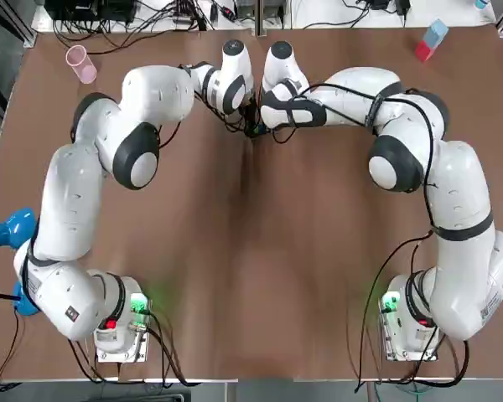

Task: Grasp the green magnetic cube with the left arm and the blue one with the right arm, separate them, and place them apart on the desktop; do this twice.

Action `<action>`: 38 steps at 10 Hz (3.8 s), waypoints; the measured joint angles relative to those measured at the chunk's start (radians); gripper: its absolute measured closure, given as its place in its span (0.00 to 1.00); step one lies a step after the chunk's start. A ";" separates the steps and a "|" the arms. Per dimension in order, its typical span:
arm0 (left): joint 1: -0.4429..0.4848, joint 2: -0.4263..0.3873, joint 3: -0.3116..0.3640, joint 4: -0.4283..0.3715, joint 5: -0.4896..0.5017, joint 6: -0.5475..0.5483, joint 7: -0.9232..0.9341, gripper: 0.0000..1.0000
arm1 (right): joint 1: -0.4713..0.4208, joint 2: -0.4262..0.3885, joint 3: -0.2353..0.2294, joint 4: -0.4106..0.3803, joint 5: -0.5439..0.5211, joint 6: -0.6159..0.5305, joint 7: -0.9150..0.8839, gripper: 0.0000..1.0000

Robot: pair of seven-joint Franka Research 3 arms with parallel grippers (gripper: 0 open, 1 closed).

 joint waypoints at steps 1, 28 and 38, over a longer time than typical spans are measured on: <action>0.000 0.001 0.000 0.000 0.000 0.002 0.000 0.59 | 0.000 0.000 0.000 0.000 0.000 0.000 0.000 0.77; 0.011 -0.516 -0.264 -0.660 0.030 -0.706 0.330 0.77 | -0.018 -0.006 -0.006 -0.010 -0.001 -0.018 -0.018 0.21; 0.226 -0.404 -0.281 -0.363 0.062 -0.477 0.242 0.00 | -0.106 -0.145 -0.026 -0.048 -0.004 -0.090 -0.158 0.17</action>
